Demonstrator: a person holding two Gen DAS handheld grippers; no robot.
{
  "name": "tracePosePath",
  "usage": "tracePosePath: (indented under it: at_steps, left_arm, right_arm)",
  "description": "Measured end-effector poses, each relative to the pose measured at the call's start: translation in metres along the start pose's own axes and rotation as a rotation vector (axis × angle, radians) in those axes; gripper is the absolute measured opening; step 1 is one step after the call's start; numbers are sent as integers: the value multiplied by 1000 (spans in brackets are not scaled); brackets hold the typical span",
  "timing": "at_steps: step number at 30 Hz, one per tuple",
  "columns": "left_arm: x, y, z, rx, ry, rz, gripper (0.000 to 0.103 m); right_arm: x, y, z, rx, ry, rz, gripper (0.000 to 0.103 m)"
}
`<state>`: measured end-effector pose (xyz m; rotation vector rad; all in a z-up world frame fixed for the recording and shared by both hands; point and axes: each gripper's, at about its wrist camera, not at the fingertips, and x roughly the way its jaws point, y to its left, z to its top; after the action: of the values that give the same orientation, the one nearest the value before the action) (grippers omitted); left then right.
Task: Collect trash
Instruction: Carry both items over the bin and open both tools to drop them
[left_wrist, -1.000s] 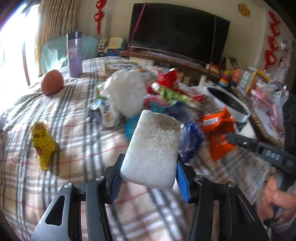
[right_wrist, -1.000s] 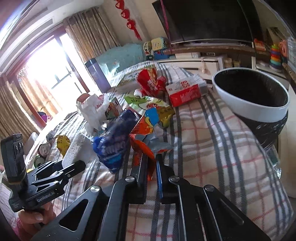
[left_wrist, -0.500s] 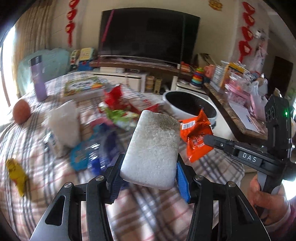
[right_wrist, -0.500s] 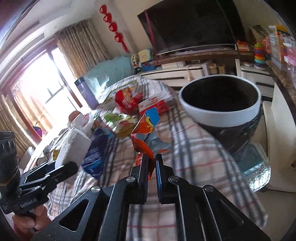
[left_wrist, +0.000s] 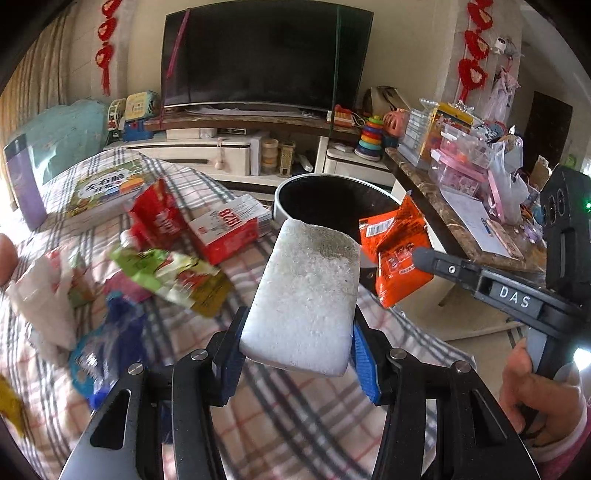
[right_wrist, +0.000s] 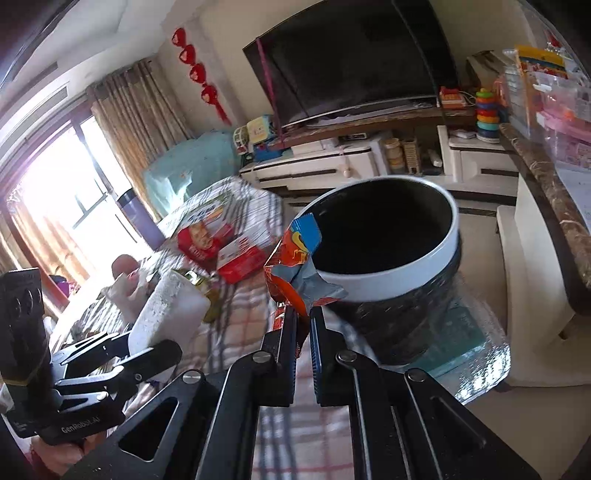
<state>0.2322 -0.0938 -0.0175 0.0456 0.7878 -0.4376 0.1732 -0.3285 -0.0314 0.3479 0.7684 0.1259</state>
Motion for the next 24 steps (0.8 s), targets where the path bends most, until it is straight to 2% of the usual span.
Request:
tracePosePath:
  at_steps: [24]
  left_arm:
    - [93,-38,73,28,48,-11,50]
  right_arm:
    - [18,-54,48,41,-10,-65,6]
